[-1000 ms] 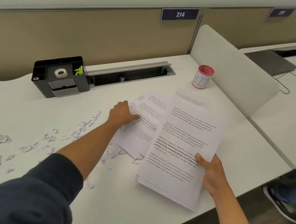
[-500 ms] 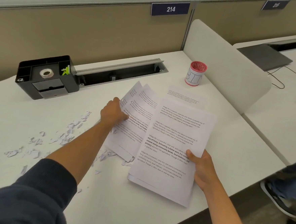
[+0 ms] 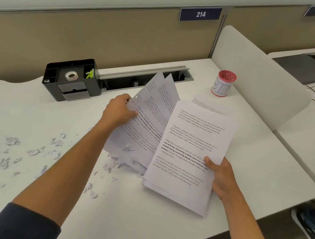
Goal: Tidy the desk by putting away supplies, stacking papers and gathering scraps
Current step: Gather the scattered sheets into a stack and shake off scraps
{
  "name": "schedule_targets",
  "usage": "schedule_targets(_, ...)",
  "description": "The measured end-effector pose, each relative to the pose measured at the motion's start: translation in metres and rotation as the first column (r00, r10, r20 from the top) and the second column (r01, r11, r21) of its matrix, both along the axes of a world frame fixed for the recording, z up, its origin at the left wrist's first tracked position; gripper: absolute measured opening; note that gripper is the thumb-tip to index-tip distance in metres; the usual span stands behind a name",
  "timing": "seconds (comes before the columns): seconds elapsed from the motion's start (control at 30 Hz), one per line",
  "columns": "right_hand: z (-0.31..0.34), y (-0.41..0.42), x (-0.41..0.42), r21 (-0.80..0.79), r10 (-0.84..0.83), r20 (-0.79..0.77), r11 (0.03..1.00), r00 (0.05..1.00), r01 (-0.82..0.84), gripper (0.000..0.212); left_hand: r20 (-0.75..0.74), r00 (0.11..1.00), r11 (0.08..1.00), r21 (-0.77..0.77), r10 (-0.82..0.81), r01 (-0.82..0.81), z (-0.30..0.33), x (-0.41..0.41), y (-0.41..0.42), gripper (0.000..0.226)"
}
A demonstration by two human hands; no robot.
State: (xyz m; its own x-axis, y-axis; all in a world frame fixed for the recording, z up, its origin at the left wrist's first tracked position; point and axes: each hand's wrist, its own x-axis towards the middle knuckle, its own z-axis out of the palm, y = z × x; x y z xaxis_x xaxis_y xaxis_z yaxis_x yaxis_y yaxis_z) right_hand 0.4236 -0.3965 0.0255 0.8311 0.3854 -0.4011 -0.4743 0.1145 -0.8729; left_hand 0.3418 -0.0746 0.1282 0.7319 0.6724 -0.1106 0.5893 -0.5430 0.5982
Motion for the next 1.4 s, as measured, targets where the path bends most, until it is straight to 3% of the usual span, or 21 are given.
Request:
schedule_targets(0.33,0.006,0.024,0.006,0.011,0.079,0.039,0.997,0.996,-0.079,0.040,0.318,0.942,0.992,-0.097,0.103,-0.076,0.063,-0.060,-0.001,0.025)
schedule_targets(0.57,0.009,0.034,0.013,0.037,0.109,0.055,0.993,0.993,-0.111,0.044,0.539,0.814,0.974,-0.168,0.219,-0.152,0.076,-0.103,0.008,0.026)
schedule_targets(0.67,0.011,0.040,0.014,0.041,0.135,0.063,0.990,0.989,-0.138,0.046,0.591,0.750,0.946,-0.287,0.298,-0.150,0.070,-0.117,0.012,0.030)
schedule_targets(0.9,0.019,0.072,0.002,0.038,0.263,0.074,0.963,0.962,-0.267,0.043,0.551,0.703,0.824,-0.559,0.450,-0.089,0.034,-0.127,0.006,0.034)
schedule_targets(1.13,0.028,0.102,-0.012,0.105,0.322,-0.018,0.942,0.947,-0.319,0.033,0.415,0.763,0.734,-0.669,0.497,-0.114,-0.014,-0.126,-0.007,0.030)
schedule_targets(1.3,0.028,0.113,-0.018,0.089,0.288,-0.090,0.956,0.953,-0.280,0.034,0.325,0.836,0.723,-0.681,0.443,-0.118,-0.035,-0.131,-0.007,0.028)
schedule_targets(1.4,0.030,0.119,-0.025,0.078,0.278,-0.102,0.960,0.955,-0.271,0.029,0.283,0.880,0.665,-0.745,0.381,-0.049,-0.043,-0.135,-0.008,0.029)
